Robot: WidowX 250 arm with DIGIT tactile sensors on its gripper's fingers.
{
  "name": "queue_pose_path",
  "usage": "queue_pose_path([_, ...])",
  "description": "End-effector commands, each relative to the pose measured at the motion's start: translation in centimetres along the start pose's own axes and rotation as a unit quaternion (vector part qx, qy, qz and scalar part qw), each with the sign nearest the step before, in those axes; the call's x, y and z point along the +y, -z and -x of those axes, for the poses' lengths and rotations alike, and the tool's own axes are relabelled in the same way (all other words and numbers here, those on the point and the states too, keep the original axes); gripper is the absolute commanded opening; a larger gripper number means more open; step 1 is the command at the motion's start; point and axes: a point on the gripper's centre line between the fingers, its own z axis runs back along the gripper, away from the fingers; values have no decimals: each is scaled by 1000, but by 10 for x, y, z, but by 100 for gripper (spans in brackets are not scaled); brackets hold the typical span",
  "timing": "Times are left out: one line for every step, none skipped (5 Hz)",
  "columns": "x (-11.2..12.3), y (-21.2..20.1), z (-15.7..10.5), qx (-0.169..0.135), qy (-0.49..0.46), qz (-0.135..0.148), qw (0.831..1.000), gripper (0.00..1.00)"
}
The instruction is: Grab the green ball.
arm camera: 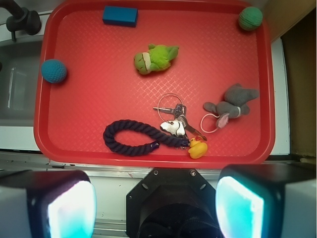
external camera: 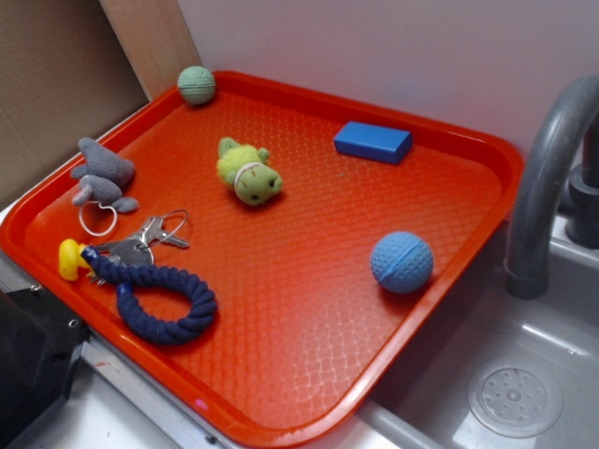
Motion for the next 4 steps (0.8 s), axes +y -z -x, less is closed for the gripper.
queue_pose_path([0,0,0,0,0,0,1000,100])
queue_pose_path([42,41,-43,-65,-113,-13,991,100])
queue_pose_path([86,71,-65,-74,-169,-11,983,100])
queue_pose_path([119,97,-82,-87,-205,-27,974,100])
